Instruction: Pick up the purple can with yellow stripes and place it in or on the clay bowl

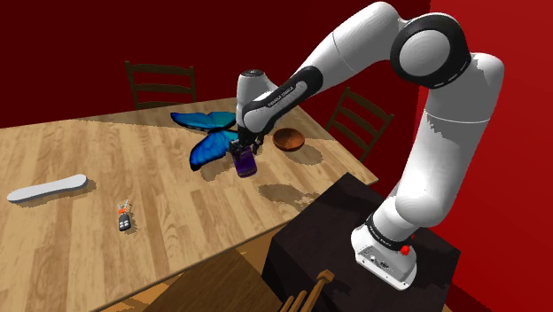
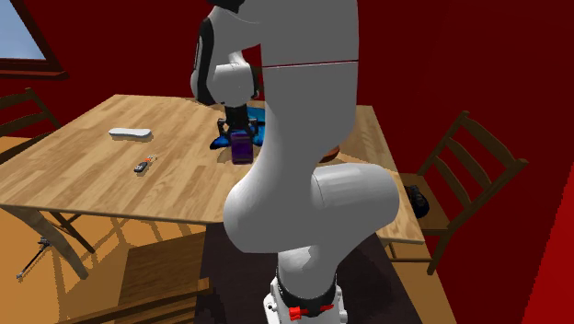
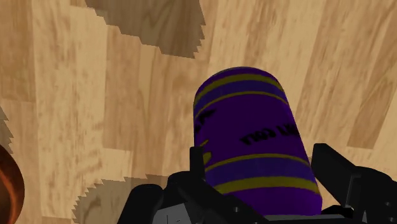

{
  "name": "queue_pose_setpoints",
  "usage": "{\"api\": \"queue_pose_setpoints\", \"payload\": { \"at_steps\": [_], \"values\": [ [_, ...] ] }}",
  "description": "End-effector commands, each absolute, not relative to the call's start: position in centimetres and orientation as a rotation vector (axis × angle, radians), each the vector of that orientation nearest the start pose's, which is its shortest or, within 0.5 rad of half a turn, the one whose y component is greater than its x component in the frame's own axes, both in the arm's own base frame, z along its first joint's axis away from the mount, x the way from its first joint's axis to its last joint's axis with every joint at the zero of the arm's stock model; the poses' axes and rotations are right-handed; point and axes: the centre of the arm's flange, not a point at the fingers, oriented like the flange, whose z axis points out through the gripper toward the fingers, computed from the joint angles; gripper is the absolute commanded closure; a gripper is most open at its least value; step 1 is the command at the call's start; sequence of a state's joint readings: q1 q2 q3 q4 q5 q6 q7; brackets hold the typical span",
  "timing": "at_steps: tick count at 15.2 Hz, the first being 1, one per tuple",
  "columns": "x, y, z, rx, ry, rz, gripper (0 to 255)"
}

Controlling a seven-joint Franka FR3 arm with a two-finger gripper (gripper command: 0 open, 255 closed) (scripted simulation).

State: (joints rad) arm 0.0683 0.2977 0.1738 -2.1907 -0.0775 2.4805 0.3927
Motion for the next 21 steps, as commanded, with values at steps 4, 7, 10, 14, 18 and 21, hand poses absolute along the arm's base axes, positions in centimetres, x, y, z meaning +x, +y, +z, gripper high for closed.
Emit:
{"api": "queue_pose_setpoints", "payload": {
  "at_steps": [4,7,10,14,18,21],
  "values": [
    [54.1,13.3,27.8,-3.135,0.152,0.004,255],
    [54.1,13.3,29.4,-3.135,0.152,0.004,255],
    [54.1,13.3,30.9,-3.135,0.152,0.004,255],
    [54.1,13.3,33.1,-3.135,0.152,0.004,255],
    [54.3,9.4,33.7,-3.135,0.152,0.004,255],
    [54.5,5.5,34.1,-3.135,0.152,0.004,255]
  ]
}}
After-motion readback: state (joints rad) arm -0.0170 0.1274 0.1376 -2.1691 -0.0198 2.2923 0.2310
